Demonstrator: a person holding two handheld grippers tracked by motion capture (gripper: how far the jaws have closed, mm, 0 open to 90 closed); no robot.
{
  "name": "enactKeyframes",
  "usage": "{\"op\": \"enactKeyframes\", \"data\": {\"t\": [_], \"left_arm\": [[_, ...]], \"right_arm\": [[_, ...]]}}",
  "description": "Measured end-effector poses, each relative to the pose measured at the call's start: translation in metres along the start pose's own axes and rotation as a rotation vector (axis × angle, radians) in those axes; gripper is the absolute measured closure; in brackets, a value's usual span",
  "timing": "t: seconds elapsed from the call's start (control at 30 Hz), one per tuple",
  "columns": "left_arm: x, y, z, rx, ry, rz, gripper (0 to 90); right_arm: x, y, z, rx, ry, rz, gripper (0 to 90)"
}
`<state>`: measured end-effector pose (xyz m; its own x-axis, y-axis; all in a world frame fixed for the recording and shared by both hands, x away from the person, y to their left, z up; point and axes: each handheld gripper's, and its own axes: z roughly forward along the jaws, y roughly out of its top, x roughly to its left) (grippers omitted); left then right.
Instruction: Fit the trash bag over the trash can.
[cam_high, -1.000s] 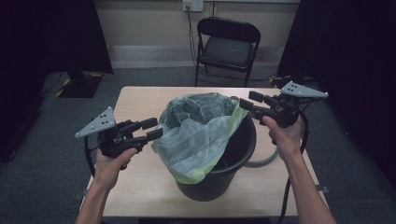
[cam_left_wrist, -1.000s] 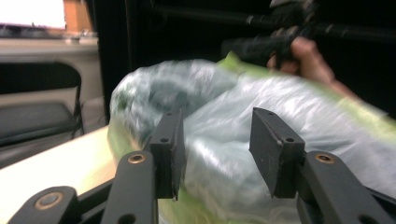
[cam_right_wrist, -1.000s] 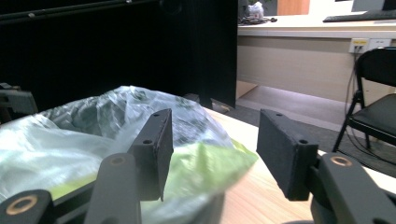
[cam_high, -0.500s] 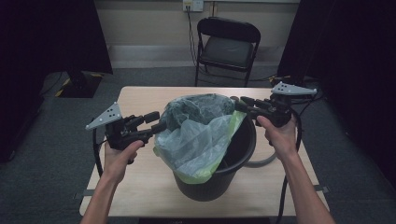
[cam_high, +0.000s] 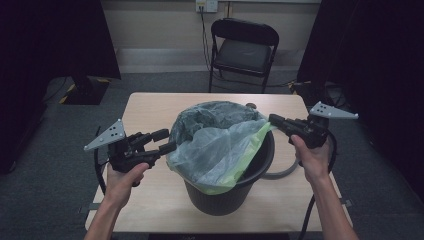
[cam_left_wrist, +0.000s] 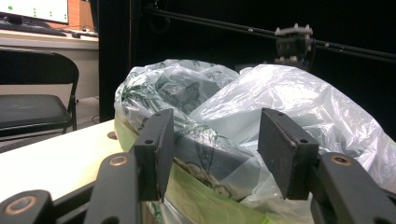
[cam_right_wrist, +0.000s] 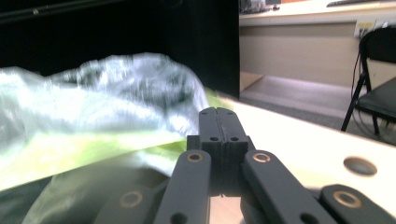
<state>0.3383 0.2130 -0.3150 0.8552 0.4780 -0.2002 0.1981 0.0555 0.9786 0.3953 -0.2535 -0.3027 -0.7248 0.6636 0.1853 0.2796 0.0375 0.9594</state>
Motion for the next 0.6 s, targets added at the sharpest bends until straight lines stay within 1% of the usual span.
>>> {"op": "enactKeyframes", "data": {"t": [0.03,0.07,0.1,0.13,0.2,0.23,0.27,0.3,0.33,0.37,0.4,0.43,0.47,0.53,0.6], "left_arm": [[0.000,0.000,0.000,0.002,-0.003,0.003,46.0],[0.001,0.001,0.000,0.004,-0.003,0.004,46.1],[0.001,0.001,0.001,0.007,-0.004,0.005,46.1],[0.002,0.001,0.001,0.003,-0.005,0.000,46.0],[0.003,0.002,0.001,0.008,-0.004,0.004,46.0],[0.004,0.004,0.002,0.015,-0.001,0.014,46.0],[0.004,0.004,0.002,0.015,-0.001,0.014,46.0],[0.006,0.006,0.002,0.007,0.001,0.013,46.0],[0.008,0.008,0.003,0.001,0.003,0.009,46.5],[0.011,0.011,0.004,-0.009,0.006,0.005,47.2],[0.016,0.017,0.008,-0.007,0.011,0.010,49.0],[0.016,0.017,0.008,-0.007,0.011,0.010,50.1],[0.020,0.019,0.011,0.000,0.017,0.011,50.1],[0.026,0.024,0.018,-0.006,0.014,-0.006,52.4],[0.031,0.028,0.023,-0.007,0.029,-0.011,53.4]], "right_arm": [[-0.001,-0.006,0.001,0.007,0.000,0.007,90.0],[-0.003,-0.012,0.003,0.012,0.010,0.013,90.0],[-0.003,-0.017,0.005,0.021,0.014,0.011,90.0],[-0.003,-0.022,0.009,0.035,0.003,0.006,90.0],[-0.003,-0.025,0.013,0.051,0.010,0.003,90.0],[-0.003,-0.023,0.013,0.057,-0.005,-0.010,90.0],[-0.003,-0.023,0.013,0.057,-0.005,-0.010,90.0],[-0.003,-0.021,0.013,0.058,-0.015,-0.016,90.0],[-0.003,-0.018,0.012,0.054,-0.023,-0.019,87.6],[-0.003,-0.017,0.011,0.050,-0.028,-0.019,82.8],[-0.004,-0.012,0.007,0.031,-0.051,-0.018,75.1],[-0.004,-0.012,0.007,0.031,-0.051,-0.018,75.1],[-0.005,-0.010,0.006,0.023,-0.057,-0.014,72.0],[-0.006,-0.005,0.002,0.000,-0.070,-0.006,67.9],[-0.006,-0.002,0.000,-0.013,-0.076,-0.008,65.7]]}}
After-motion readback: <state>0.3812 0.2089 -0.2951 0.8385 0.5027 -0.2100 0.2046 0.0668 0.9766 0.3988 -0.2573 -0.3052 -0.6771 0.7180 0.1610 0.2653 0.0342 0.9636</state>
